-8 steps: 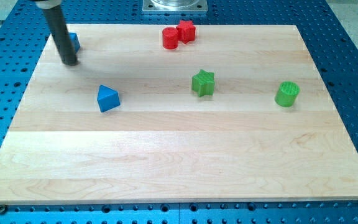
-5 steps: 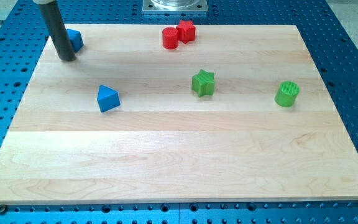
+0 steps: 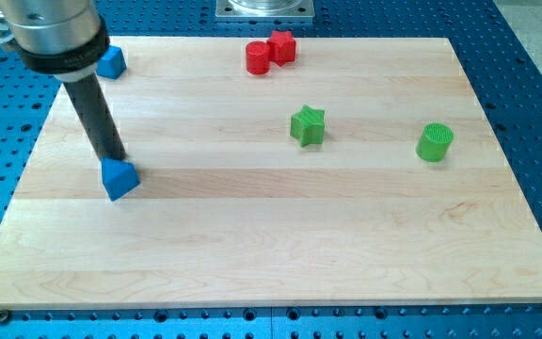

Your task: Push the blue triangle below the blue cube

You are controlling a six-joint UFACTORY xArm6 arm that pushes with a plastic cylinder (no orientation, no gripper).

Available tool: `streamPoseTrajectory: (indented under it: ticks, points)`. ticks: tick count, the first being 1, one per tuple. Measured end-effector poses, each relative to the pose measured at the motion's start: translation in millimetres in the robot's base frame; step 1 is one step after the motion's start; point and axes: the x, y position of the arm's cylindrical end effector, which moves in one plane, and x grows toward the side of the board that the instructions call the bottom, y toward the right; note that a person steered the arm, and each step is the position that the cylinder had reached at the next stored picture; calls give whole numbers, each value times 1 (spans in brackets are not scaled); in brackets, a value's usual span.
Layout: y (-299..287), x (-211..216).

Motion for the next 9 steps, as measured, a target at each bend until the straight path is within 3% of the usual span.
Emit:
streamPoseTrajectory:
  ticks: [1, 5, 6, 8, 9]
  points:
    - [-9, -9]
    - [34, 116]
    - [58, 92]
    - [14, -12]
    - [5, -18]
